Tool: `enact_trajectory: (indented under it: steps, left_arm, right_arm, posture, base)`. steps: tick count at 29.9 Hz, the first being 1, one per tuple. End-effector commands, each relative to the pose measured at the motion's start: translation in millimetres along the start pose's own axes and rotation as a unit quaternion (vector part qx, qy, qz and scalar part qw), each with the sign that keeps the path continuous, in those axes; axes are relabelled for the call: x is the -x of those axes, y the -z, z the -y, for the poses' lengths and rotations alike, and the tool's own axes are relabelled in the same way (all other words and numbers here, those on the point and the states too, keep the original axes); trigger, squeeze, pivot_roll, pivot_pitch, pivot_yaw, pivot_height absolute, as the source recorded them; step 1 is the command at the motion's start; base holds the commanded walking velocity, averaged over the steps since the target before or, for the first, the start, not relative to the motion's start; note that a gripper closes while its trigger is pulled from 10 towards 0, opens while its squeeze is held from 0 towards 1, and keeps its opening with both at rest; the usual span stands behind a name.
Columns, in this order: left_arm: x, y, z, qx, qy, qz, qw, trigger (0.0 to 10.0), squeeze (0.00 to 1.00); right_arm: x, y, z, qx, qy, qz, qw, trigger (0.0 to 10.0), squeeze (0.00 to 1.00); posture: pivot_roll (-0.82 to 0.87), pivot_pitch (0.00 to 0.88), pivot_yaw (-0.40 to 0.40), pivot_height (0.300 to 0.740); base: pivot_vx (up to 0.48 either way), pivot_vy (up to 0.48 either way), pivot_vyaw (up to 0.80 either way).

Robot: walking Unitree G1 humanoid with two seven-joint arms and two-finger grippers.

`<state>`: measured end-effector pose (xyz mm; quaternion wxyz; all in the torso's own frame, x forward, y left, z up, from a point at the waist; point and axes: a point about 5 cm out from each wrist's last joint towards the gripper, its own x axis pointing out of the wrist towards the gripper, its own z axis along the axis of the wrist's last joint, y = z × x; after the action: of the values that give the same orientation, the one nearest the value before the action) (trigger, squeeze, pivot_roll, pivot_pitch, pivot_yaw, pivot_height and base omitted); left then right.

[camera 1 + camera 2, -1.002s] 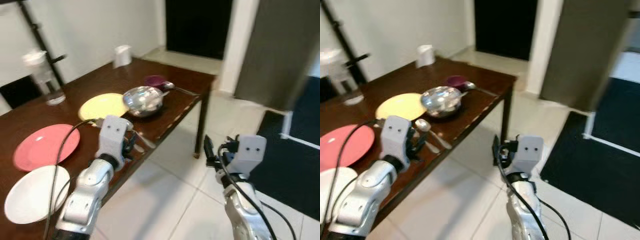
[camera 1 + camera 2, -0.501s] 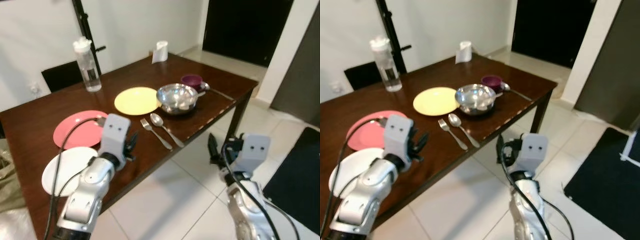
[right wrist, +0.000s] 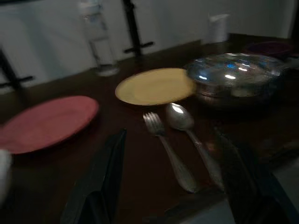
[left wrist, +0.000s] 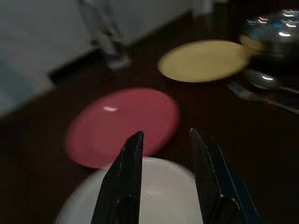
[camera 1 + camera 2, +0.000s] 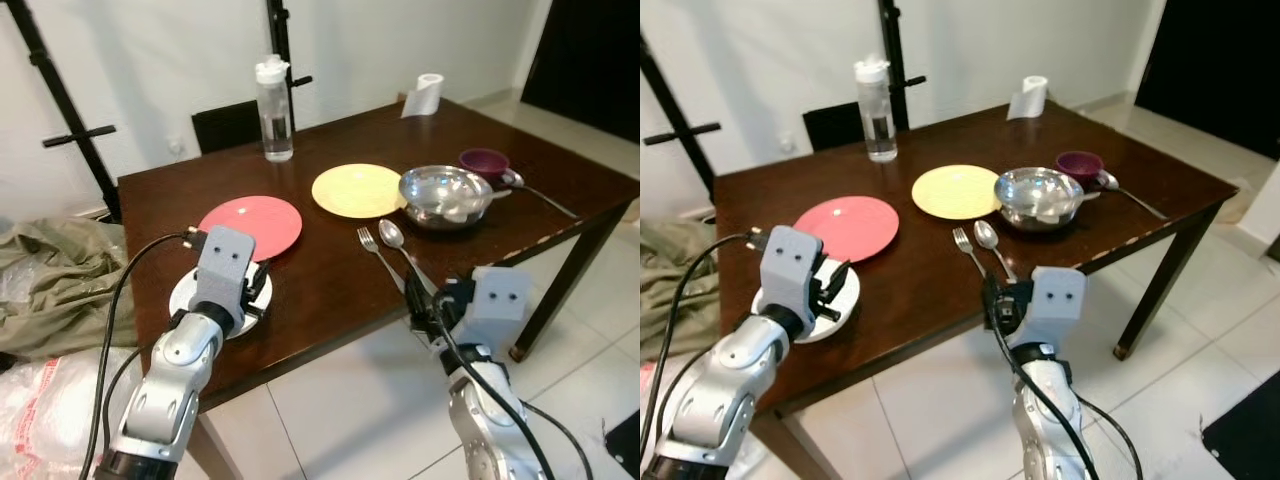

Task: Setting the table

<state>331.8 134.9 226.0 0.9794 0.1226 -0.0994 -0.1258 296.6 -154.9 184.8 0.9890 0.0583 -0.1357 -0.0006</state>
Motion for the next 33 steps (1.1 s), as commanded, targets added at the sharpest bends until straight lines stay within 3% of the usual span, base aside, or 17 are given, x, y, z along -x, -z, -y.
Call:
enact_trajectory:
  steps: [1, 4, 8, 12, 18, 27, 33]
  left_arm:
    - [1.3, 3, -7.1, 0.002, -0.005, -0.008, 1.000, 10.0, 0.00]
    - [-0.7, 2, -18.6, 0.002, -0.007, -0.018, 1.000, 10.0, 0.00]
    - [-2.9, 11, -35.0, 0.023, -0.005, -0.070, 0.997, 10.0, 0.00]
    - [-3.8, 15, -37.7, 0.029, 0.002, -0.093, 0.995, 10.0, 0.00]
    - [-11.7, 24, -48.8, 0.085, 0.000, -0.151, 0.985, 10.0, 0.00]
    - [-16.6, 24, -44.1, 0.077, 0.018, -0.157, 0.984, 10.0, 0.00]
    - [-22.9, 25, -32.4, 0.066, 0.038, -0.151, 0.986, 10.0, 0.00]
  right_arm:
    - [3.1, 5, -2.3, -0.005, -0.003, -0.010, 1.000, 10.0, 0.00]
    - [3.1, 5, -2.0, -0.005, -0.003, -0.010, 1.000, 10.0, 0.00]
    - [1.9, 6, -3.2, -0.006, -0.003, -0.011, 1.000, 10.0, 0.00]
    - [1.2, 6, -3.8, -0.007, -0.004, -0.010, 1.000, 10.0, 0.00]
    - [0.5, 6, -3.0, -0.006, -0.003, -0.009, 1.000, 10.0, 0.00]
    - [-0.1, 7, -2.8, -0.003, 0.005, -0.011, 1.000, 10.0, 0.00]
    - [-0.3, 7, -2.3, -0.005, 0.013, -0.011, 1.000, 10.0, 0.00]
  posture:
    - [0.08, 0.057, 0.136, 0.740]
    - [0.08, 0.057, 0.136, 0.740]
    - [0.09, 0.052, 0.136, 0.740]
    - [0.09, 0.050, 0.136, 0.740]
    - [0.08, 0.046, 0.138, 0.740]
    - [0.08, 0.046, 0.142, 0.740]
    - [0.08, 0.049, 0.145, 0.740]
  base:
    - [0.000, 0.000, 0.79]
    - [0.000, 0.000, 0.80]
    - [0.000, 0.000, 0.80]
    - [0.000, 0.000, 0.80]
    - [0.000, 0.000, 0.80]
    - [0.000, 0.000, 0.73]
    - [0.000, 0.000, 0.00]
